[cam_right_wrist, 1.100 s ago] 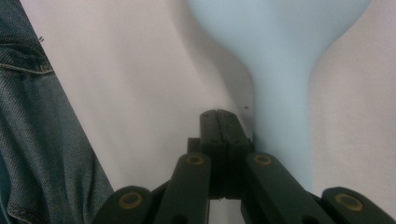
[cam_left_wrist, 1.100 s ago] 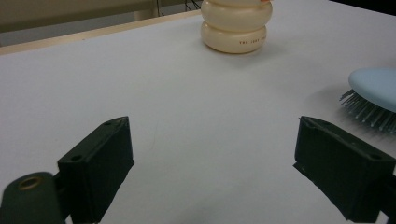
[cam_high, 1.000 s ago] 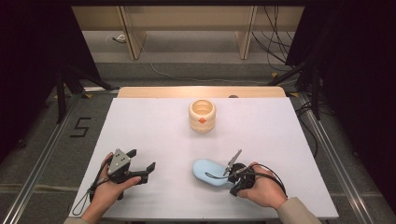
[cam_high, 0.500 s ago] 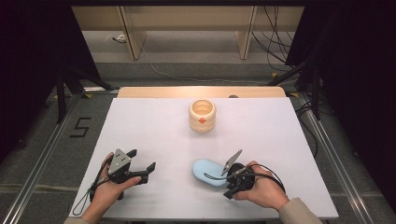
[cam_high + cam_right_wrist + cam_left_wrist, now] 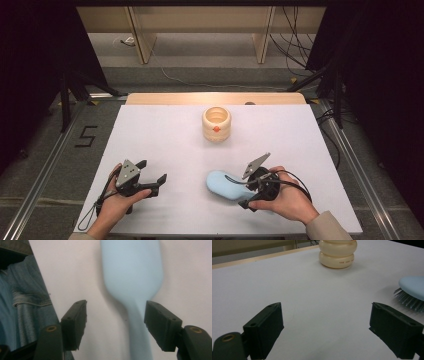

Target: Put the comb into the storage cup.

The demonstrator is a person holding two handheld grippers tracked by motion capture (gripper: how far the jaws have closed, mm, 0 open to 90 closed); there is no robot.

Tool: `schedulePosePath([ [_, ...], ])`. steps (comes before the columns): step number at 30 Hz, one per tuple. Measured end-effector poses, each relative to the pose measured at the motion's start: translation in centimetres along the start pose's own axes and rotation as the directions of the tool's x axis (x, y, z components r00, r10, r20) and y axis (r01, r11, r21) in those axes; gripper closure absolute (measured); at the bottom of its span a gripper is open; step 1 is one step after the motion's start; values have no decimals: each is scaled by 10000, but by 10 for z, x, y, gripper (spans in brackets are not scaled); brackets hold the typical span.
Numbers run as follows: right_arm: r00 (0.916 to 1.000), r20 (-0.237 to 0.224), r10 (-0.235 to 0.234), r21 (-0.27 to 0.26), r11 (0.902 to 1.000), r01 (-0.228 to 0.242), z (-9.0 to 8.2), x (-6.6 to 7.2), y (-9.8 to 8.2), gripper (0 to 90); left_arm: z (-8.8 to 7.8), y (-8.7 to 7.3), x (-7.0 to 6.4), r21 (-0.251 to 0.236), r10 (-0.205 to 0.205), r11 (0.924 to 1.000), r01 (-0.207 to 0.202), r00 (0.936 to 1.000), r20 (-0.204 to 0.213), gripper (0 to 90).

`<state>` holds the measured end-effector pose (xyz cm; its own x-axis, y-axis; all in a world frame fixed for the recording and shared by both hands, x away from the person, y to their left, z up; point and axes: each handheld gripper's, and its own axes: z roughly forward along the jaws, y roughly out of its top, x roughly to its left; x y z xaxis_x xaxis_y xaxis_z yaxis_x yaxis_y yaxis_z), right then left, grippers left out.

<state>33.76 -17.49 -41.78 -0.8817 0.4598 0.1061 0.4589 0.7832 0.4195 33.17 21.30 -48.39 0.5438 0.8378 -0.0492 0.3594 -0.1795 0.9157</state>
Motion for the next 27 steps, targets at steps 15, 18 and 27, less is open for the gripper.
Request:
schedulePosePath([
  [15,9958,920,8,-282,9996,18,-4,-19,-9,182,0,0,0,-14,-8,10000,8,10000,-10,111],
  [18,9962,870,-38,-73,10000,44,1,-22,-10,182,0,0,0,-17,-12,10000,12,10000,-9,111],
  [27,9967,526,-611,811,9951,567,17,-23,-4,217,1,0,0,9,-5,10000,5,10000,2,111],
])
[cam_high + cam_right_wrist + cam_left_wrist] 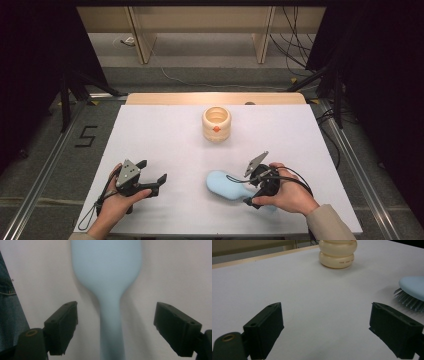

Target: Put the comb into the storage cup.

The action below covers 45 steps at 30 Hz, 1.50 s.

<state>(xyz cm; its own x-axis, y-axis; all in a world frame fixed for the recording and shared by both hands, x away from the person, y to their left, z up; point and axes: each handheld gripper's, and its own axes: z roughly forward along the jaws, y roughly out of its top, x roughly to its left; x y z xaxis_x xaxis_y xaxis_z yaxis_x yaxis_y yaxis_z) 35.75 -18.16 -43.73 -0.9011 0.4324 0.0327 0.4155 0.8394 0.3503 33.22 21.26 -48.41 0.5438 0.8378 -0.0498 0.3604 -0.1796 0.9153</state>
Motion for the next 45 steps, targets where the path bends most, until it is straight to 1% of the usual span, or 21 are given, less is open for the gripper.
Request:
schedulePosePath([
  [2,9999,4,-162,373,9992,162,5,0,4,238,0,0,0,-7,6,10000,-6,10000,4,111],
  [4,9999,3,-169,427,9989,169,6,1,6,245,0,0,0,2,-14,10000,14,10000,-5,112],
  [6,9995,-1,-304,552,9980,304,9,0,9,252,0,0,0,-1,-17,10000,17,10000,-8,111],
  [7,9996,-27,-268,671,9974,269,10,0,10,259,0,0,0,2,-16,10000,16,10000,2,112],
  [8,9987,26,-515,755,9958,511,14,-1,12,265,0,0,0,2,-18,10000,18,10000,4,112],
  [9,9987,26,-515,755,9958,511,14,-1,12,265,0,0,0,-1,-19,10000,19,10000,2,112],
  [10,9987,26,-517,892,9947,512,15,-1,13,267,0,0,0,-1,-25,10000,25,10000,5,112],
  [11,9985,67,-536,981,9938,527,16,-1,14,280,0,0,0,-2,-24,10000,24,10000,4,112],
  [16,9956,30,-935,1315,9870,923,21,1,19,336,0,0,0,-2,-21,10000,21,10000,-1,112],
  [18,9959,23,-901,1402,9861,889,22,1,19,347,0,0,0,-1,-20,10000,20,10000,2,112],
  [21,9956,40,-935,1460,9850,920,23,2,20,349,0,0,0,-4,-6,10000,6,10000,6,112],
  [22,9953,-7,-970,1545,9833,960,23,1,20,350,0,0,0,-1,-19,10000,19,10000,0,112],
  [23,9954,9,-953,1495,9843,941,24,2,20,352,0,0,0,-3,-14,10000,14,10000,5,112],
  [27,9942,-50,-1073,1645,9806,1067,25,2,22,378,0,0,0,-4,-25,10000,25,10000,3,112],
  [29,9948,-31,-1022,1669,9808,1013,25,2,21,384,0,0,0,-6,-18,10000,18,10000,2,113],
  [34,9940,3,-1091,1691,9797,1075,26,1,22,400,0,0,0,-3,-18,10000,18,10000,6,113],
  [39,9943,-59,-1065,1805,9779,1058,28,1,21,434,0,0,0,-4,-13,10000,13,10000,17,113],
  [40,9935,-73,-1138,1818,9768,1132,28,1,21,443,0,0,0,-3,-14,10000,14,10000,19,114],
  [44,9932,-108,-1161,1862,9756,1161,29,2,22,473,0,0,0,-2,-14,10000,14,10000,20,114],
  [45,9918,-132,-1273,1892,9736,1275,29,1,22,483,0,0,0,0,-16,10000,16,10000,22,114],
])
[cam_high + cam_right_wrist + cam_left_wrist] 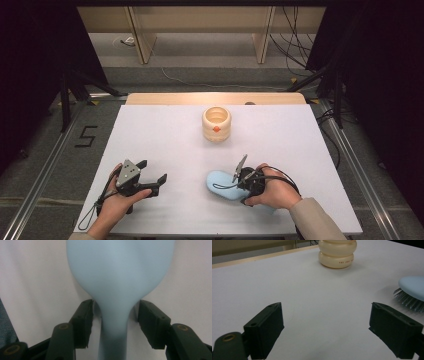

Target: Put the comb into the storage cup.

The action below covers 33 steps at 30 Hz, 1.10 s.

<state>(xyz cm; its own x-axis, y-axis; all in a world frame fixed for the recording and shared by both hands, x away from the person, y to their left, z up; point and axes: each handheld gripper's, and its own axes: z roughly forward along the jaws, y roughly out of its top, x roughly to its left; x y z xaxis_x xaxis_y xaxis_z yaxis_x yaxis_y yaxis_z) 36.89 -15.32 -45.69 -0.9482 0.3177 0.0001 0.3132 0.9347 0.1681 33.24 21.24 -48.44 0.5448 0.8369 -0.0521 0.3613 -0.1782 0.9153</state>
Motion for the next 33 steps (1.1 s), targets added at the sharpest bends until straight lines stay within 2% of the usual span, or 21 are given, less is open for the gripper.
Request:
schedulePosePath([
  [10,10000,74,1,89,10000,-1,0,0,2,554,0,0,0,7,19,10000,-19,10000,7,116],
  [17,10000,46,3,175,9998,-4,-1,2,3,658,0,0,0,5,15,10000,-15,10000,5,117],
  [33,9997,125,197,258,9995,-200,-1,4,2,690,0,0,0,6,17,10000,-17,10000,15,121],
])
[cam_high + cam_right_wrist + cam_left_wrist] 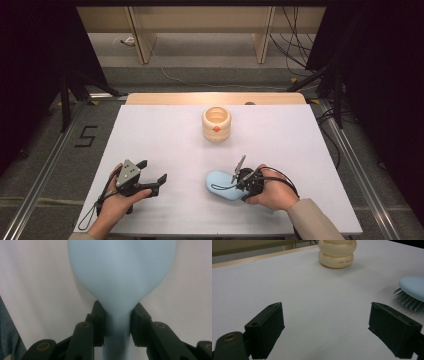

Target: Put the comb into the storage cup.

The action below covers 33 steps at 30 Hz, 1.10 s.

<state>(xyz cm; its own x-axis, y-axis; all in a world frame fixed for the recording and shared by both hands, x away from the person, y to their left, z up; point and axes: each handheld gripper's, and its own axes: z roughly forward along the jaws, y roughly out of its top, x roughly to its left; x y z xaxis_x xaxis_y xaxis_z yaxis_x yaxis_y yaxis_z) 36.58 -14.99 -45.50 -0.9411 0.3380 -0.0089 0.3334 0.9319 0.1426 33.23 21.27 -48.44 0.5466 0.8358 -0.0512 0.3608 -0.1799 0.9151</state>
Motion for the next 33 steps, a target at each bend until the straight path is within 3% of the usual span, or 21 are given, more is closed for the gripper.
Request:
schedulePosePath([
  [10,9999,-102,-44,-345,9994,40,0,-2,-4,698,0,0,0,-11,-33,10000,33,10000,-26,124],
  [19,9996,-228,194,-476,9987,-205,0,-3,-6,700,0,0,0,-16,-44,10000,44,10000,-28,126],
  [21,9998,-209,57,-532,9986,-68,0,-4,-7,700,0,0,0,-7,-46,10000,46,10000,-33,126],
  [27,9993,-284,251,-703,9972,-270,0,-3,-7,701,0,0,1,-18,-82,10000,82,9999,-65,128],
  [28,9996,-265,73,-652,9978,-91,0,-4,-8,701,0,0,1,-17,-80,10000,80,9999,-69,128],
  [33,9997,-219,81,-775,9969,-98,-2,-4,-8,701,0,0,1,-12,-117,9999,117,9999,-74,129],
])
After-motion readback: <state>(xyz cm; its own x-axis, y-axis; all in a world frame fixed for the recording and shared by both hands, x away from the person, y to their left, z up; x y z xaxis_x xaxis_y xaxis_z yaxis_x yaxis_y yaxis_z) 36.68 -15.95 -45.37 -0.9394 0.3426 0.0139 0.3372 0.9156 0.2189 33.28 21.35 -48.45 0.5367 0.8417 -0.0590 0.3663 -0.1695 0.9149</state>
